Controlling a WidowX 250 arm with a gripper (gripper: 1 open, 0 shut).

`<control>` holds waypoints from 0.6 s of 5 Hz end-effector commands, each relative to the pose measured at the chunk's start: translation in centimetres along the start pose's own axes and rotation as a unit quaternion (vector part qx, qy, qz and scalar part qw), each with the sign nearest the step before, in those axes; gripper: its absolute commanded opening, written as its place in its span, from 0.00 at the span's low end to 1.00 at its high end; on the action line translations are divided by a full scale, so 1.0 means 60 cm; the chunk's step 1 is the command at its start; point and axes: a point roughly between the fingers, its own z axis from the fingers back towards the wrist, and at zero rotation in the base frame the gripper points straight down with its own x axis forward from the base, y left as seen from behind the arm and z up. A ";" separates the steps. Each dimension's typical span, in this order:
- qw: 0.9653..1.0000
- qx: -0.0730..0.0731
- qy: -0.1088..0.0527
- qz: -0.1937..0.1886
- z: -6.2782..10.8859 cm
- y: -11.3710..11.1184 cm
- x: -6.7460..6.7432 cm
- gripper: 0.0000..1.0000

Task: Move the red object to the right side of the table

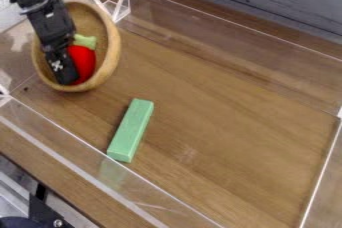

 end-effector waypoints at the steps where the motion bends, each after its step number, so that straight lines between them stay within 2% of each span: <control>1: 1.000 0.018 0.000 -0.017 0.028 0.020 0.010 0.00; 2: 1.000 0.016 0.001 -0.024 0.041 0.029 0.013 0.00; 3: 1.000 0.014 0.001 -0.023 0.058 0.021 0.012 1.00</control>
